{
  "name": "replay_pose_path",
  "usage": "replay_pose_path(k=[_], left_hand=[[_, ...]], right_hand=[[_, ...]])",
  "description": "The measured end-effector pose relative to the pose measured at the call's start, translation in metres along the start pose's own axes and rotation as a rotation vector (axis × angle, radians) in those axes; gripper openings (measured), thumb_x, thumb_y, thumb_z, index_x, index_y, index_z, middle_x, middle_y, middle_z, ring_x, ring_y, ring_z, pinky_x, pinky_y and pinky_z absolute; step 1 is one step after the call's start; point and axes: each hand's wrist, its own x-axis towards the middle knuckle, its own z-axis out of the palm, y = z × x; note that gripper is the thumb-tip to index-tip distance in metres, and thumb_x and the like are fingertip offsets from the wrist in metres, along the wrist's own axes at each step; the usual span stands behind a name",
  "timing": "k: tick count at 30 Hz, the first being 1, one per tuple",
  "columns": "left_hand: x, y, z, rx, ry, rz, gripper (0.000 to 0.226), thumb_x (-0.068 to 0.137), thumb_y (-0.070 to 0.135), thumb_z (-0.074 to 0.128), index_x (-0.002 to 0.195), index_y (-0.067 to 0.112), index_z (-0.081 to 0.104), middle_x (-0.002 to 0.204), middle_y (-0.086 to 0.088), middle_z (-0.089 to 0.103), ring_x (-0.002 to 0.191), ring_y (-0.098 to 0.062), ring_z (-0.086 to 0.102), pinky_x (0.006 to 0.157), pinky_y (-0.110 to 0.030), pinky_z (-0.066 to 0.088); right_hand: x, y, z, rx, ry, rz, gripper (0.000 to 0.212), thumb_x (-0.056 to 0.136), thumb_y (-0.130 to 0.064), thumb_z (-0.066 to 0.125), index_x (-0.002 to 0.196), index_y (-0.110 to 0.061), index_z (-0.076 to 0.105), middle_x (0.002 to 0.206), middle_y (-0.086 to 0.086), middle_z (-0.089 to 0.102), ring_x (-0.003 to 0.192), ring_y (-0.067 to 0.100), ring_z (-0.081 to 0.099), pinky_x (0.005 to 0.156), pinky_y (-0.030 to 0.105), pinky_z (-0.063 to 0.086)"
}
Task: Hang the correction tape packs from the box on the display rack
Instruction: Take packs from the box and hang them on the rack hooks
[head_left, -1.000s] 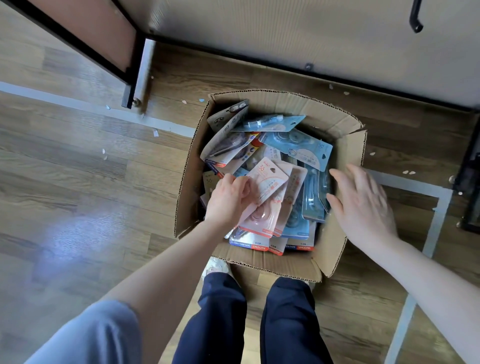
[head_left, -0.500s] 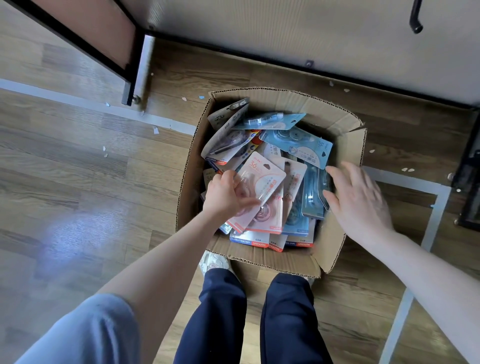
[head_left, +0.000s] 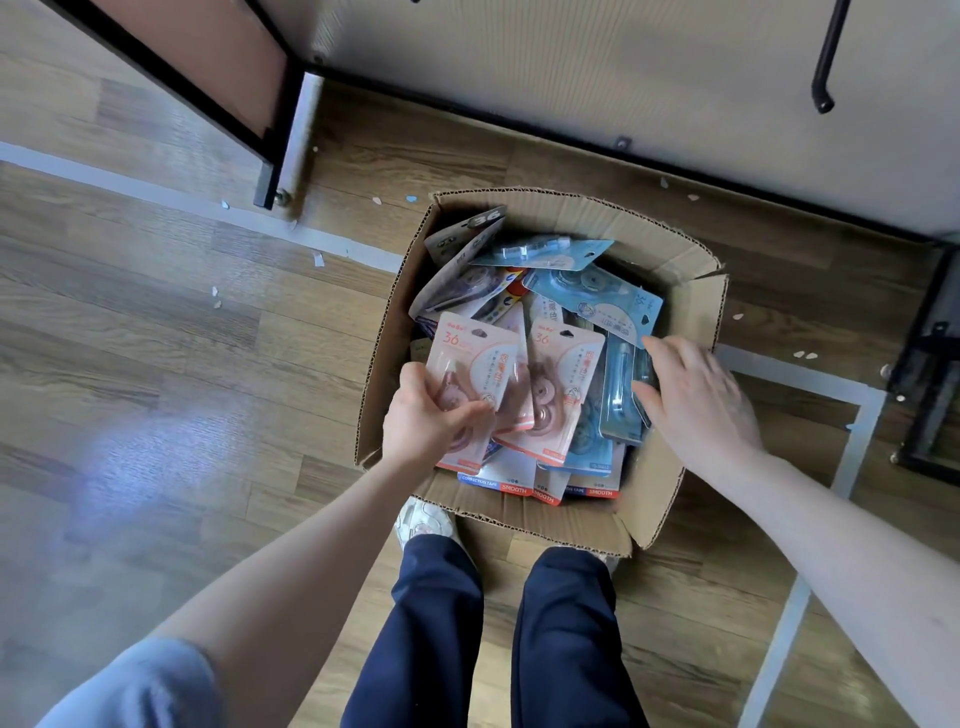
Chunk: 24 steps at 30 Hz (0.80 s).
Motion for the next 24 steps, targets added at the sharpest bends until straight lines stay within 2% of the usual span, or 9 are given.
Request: replay_pose_path(k=[3, 6, 10, 13, 17, 21, 24], left_hand=[[-0.005, -0.003, -0.005, -0.048, 0.032, -0.005, 0.059, 0.067, 0.034, 0.085, 0.096, 0.011, 0.04, 0.073, 0.01, 0.042, 0.074, -0.018, 0.047, 0.066, -0.031, 0.037], [-0.01, -0.006, -0.008, -0.072, 0.054, 0.009, 0.064, 0.068, 0.032, 0.085, 0.111, 0.011, 0.042, 0.074, 0.014, 0.041, 0.078, -0.019, 0.045, 0.069, -0.031, 0.038], [-0.012, -0.007, -0.01, -0.105, 0.052, 0.01, 0.072, 0.068, 0.031, 0.085, 0.123, 0.015, 0.04, 0.086, 0.012, 0.049, 0.087, -0.018, 0.051, 0.08, -0.033, 0.044], [-0.01, -0.006, -0.01, -0.143, 0.045, 0.01, 0.073, 0.068, 0.029, 0.085, 0.124, 0.016, 0.04, 0.094, 0.01, 0.052, 0.092, -0.016, 0.054, 0.084, -0.032, 0.045], [-0.004, -0.006, -0.008, -0.173, 0.051, 0.02, 0.074, 0.067, 0.028, 0.086, 0.124, 0.017, 0.04, 0.099, 0.011, 0.054, 0.094, -0.014, 0.055, 0.088, -0.033, 0.046], [0.002, -0.006, -0.006, -0.163, 0.052, 0.038, 0.076, 0.067, 0.029, 0.086, 0.127, 0.016, 0.039, 0.099, 0.013, 0.052, 0.093, -0.012, 0.054, 0.084, -0.028, 0.044], [0.005, -0.007, -0.003, -0.165, 0.049, 0.036, 0.075, 0.068, 0.028, 0.085, 0.126, 0.017, 0.04, 0.096, 0.014, 0.052, 0.091, -0.01, 0.054, 0.082, -0.026, 0.043]], right_hand=[[0.003, -0.005, 0.004, 0.023, -0.015, 0.006, 0.052, 0.097, -0.032, 0.045, 0.145, -0.014, 0.03, 0.142, 0.009, 0.039, 0.131, 0.026, 0.038, 0.104, 0.036, 0.034], [0.005, -0.009, 0.007, 0.043, -0.038, 0.035, 0.053, 0.098, -0.032, 0.044, 0.145, -0.014, 0.029, 0.142, 0.009, 0.039, 0.13, 0.026, 0.039, 0.102, 0.037, 0.036], [0.009, -0.012, 0.012, 0.045, -0.074, 0.053, 0.053, 0.097, -0.034, 0.045, 0.144, -0.013, 0.03, 0.138, 0.01, 0.043, 0.125, 0.028, 0.043, 0.098, 0.037, 0.038], [0.014, -0.013, 0.019, 0.051, -0.093, 0.07, 0.055, 0.097, -0.036, 0.046, 0.144, -0.012, 0.031, 0.137, 0.011, 0.043, 0.124, 0.028, 0.043, 0.097, 0.038, 0.039], [0.024, -0.016, 0.032, 0.045, -0.099, 0.089, 0.052, 0.095, -0.04, 0.048, 0.137, -0.01, 0.042, 0.132, 0.012, 0.043, 0.119, 0.029, 0.045, 0.094, 0.039, 0.04], [0.035, -0.019, 0.039, 0.049, -0.031, 0.153, 0.05, 0.093, -0.047, 0.049, 0.129, -0.012, 0.052, 0.122, 0.014, 0.043, 0.113, 0.031, 0.042, 0.091, 0.04, 0.039], [0.041, -0.022, 0.043, 0.031, 0.001, 0.173, 0.052, 0.091, -0.049, 0.051, 0.126, -0.012, 0.056, 0.128, 0.015, 0.04, 0.118, 0.033, 0.038, 0.098, 0.041, 0.033]])
